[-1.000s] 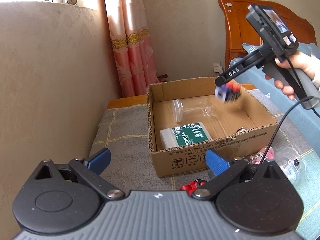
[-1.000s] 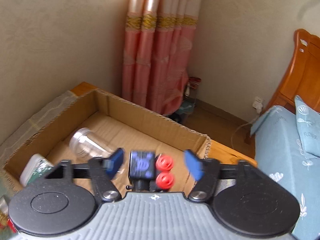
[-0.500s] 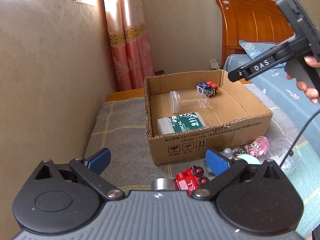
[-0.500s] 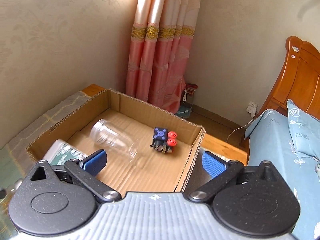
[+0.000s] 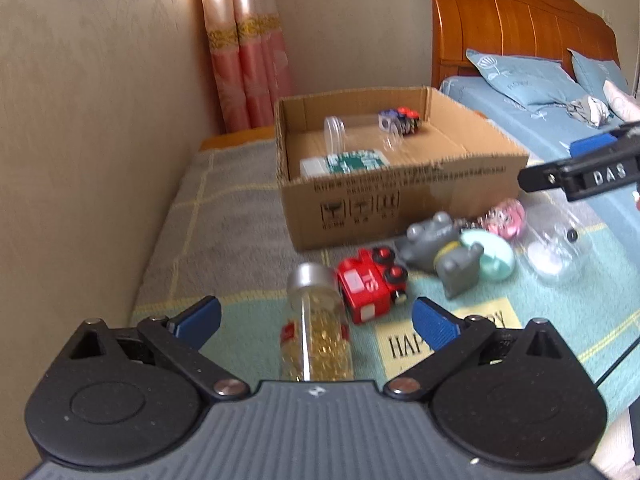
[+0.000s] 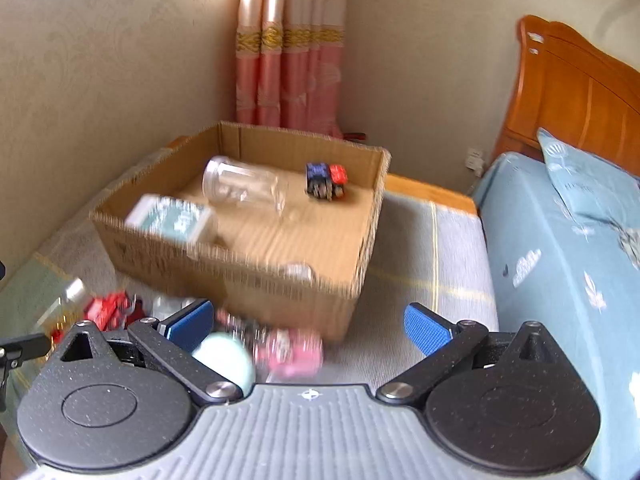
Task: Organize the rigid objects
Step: 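Move the left tool toward the gold capsule bottle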
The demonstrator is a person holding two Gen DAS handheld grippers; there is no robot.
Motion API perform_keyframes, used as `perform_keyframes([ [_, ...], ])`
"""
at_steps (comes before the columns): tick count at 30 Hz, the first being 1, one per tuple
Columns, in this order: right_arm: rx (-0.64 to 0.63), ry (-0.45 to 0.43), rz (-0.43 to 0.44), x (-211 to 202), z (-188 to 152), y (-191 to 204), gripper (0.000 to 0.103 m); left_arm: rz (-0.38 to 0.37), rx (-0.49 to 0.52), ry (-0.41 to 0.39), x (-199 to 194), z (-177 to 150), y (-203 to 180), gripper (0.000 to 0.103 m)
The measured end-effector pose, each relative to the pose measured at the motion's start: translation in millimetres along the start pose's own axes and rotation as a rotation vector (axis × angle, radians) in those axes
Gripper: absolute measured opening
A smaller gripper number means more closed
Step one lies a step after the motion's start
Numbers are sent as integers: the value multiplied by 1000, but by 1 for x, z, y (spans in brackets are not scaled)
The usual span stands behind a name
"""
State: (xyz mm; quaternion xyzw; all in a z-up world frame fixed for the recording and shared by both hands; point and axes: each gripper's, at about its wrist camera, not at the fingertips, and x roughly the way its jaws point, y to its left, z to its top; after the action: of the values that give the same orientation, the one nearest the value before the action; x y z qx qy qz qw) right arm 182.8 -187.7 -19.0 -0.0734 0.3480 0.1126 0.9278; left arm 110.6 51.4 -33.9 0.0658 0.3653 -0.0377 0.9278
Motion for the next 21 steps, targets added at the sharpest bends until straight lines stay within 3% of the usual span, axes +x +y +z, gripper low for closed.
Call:
perform_keyframes([
  [9,62,15,-74,10,-68,8,103,0,-25,49,16,-17,4,101],
  [16,93,77,-53,28,-83,1,103,33,-51,103,30,-27,12,101],
  [21,96,61,-44,29,-87,0,103,65,-84,136,33,-34,25,102],
])
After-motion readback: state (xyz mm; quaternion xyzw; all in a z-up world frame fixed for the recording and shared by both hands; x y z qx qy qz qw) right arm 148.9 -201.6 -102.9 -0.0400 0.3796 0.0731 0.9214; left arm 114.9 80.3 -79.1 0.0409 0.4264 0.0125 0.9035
